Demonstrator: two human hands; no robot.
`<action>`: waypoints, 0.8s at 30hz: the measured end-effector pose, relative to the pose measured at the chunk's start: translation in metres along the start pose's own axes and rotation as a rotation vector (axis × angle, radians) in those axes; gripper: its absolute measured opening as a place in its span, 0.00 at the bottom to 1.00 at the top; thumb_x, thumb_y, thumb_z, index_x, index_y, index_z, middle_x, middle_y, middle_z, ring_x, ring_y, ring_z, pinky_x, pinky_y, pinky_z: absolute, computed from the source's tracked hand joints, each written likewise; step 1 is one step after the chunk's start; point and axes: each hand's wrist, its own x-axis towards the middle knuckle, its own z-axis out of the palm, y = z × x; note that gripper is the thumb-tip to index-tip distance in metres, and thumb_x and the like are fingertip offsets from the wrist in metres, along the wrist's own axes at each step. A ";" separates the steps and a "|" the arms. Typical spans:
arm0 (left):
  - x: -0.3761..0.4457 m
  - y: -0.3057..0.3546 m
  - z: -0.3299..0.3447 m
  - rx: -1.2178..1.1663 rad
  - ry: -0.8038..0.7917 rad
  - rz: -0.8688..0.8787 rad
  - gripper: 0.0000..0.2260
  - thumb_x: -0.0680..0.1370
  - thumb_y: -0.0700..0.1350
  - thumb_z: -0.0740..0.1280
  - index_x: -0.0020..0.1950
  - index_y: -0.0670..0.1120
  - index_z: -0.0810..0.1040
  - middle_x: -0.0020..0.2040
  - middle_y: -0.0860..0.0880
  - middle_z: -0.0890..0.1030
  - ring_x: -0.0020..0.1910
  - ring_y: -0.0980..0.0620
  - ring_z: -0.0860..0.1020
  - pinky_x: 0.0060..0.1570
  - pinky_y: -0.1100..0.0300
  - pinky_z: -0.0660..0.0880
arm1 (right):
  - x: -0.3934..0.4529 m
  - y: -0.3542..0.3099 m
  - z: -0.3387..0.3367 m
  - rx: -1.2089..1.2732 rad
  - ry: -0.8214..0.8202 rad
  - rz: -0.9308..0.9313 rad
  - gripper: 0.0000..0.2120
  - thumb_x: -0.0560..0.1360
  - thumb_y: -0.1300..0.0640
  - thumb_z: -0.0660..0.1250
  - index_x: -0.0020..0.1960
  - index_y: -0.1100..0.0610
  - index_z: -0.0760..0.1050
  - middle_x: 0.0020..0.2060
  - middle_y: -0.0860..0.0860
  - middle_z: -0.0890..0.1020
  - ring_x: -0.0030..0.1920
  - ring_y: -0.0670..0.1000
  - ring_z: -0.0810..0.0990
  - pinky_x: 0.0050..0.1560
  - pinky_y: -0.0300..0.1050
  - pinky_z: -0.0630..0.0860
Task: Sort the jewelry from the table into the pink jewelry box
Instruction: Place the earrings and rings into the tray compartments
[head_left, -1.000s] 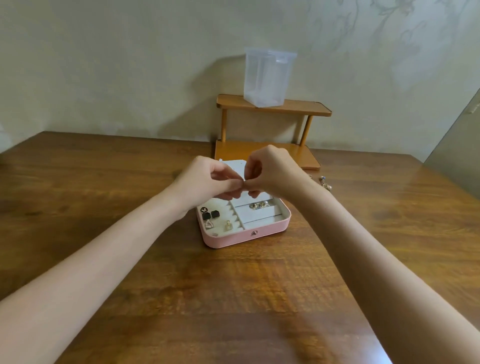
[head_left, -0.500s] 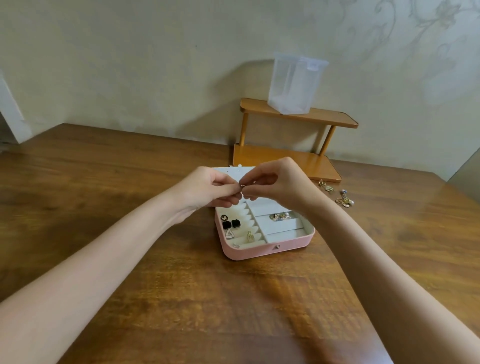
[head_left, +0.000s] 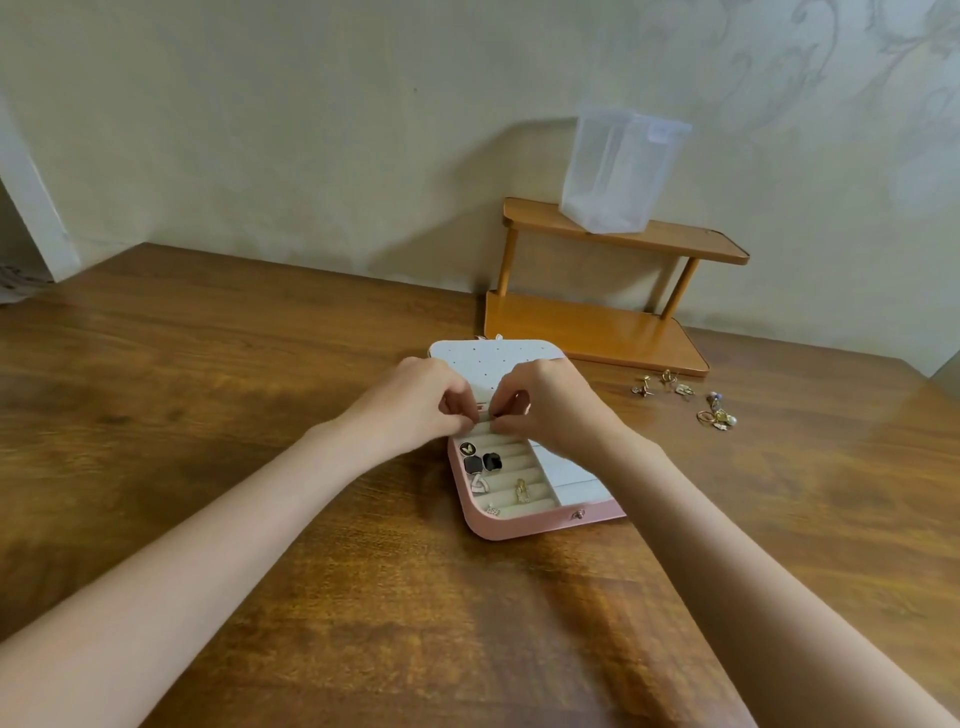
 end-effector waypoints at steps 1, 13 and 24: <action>0.001 0.000 0.001 0.010 0.005 0.003 0.04 0.73 0.43 0.71 0.47 0.49 0.83 0.37 0.58 0.74 0.36 0.64 0.72 0.34 0.71 0.64 | 0.001 0.000 0.000 -0.018 0.002 -0.010 0.07 0.71 0.61 0.71 0.49 0.59 0.82 0.46 0.53 0.83 0.42 0.46 0.76 0.47 0.37 0.74; 0.002 0.003 0.001 0.065 -0.002 0.016 0.05 0.74 0.43 0.69 0.49 0.48 0.83 0.41 0.55 0.74 0.38 0.60 0.71 0.32 0.70 0.62 | 0.003 0.001 -0.001 0.002 -0.014 -0.031 0.06 0.72 0.64 0.70 0.47 0.60 0.83 0.44 0.54 0.84 0.43 0.49 0.80 0.49 0.40 0.77; 0.015 0.014 0.004 0.029 0.053 0.055 0.05 0.76 0.43 0.66 0.45 0.49 0.82 0.41 0.57 0.78 0.38 0.62 0.73 0.38 0.67 0.67 | -0.012 0.052 -0.048 0.219 0.257 0.249 0.07 0.76 0.64 0.64 0.50 0.62 0.81 0.37 0.54 0.82 0.32 0.42 0.78 0.33 0.26 0.75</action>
